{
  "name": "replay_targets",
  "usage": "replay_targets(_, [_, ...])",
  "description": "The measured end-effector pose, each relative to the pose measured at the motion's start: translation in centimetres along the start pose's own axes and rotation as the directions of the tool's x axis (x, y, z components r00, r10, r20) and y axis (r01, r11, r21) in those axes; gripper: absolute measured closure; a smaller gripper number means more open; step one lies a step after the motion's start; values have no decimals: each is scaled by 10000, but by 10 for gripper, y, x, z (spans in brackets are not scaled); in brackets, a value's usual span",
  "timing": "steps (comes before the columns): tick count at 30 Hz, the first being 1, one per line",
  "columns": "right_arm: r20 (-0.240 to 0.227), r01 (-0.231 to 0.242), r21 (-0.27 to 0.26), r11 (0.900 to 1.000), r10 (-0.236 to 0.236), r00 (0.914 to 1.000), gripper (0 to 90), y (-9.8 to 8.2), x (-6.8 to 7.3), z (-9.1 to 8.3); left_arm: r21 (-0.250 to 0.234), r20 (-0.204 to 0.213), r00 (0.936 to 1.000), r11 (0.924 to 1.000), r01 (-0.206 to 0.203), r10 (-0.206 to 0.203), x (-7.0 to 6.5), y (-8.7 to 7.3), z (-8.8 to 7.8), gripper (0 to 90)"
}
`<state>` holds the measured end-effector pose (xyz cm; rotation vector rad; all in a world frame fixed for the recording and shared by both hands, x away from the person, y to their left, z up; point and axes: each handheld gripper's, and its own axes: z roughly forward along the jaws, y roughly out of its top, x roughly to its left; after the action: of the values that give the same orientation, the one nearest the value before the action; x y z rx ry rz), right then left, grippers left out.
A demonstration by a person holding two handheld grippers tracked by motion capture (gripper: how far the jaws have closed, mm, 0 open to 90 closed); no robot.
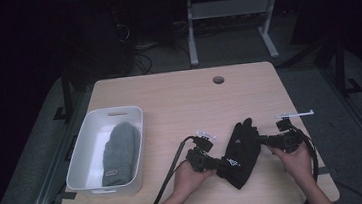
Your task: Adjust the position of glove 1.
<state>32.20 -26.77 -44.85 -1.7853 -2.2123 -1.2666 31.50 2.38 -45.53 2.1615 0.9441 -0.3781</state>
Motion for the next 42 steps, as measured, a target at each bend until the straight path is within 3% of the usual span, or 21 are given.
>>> replay_targets(21, [-946, 121, -455, 9989, -164, 9954, 745, 26, 30, -6, -631, -72, 9990, 9970, -442, 438, -3, 0, -47, 788])
replay_targets(31, [-1521, 34, -587, 9983, -123, 9883, 745, 43, 44, -6, -974, -154, 9979, 9932, -641, 629, -4, 3, -69, 789])
replay_targets(42, [-1957, -43, -601, 9982, -75, 9806, 745, 54, 53, 0, -1140, -230, 9981, 9917, -598, 576, 0, 1, -86, 789])
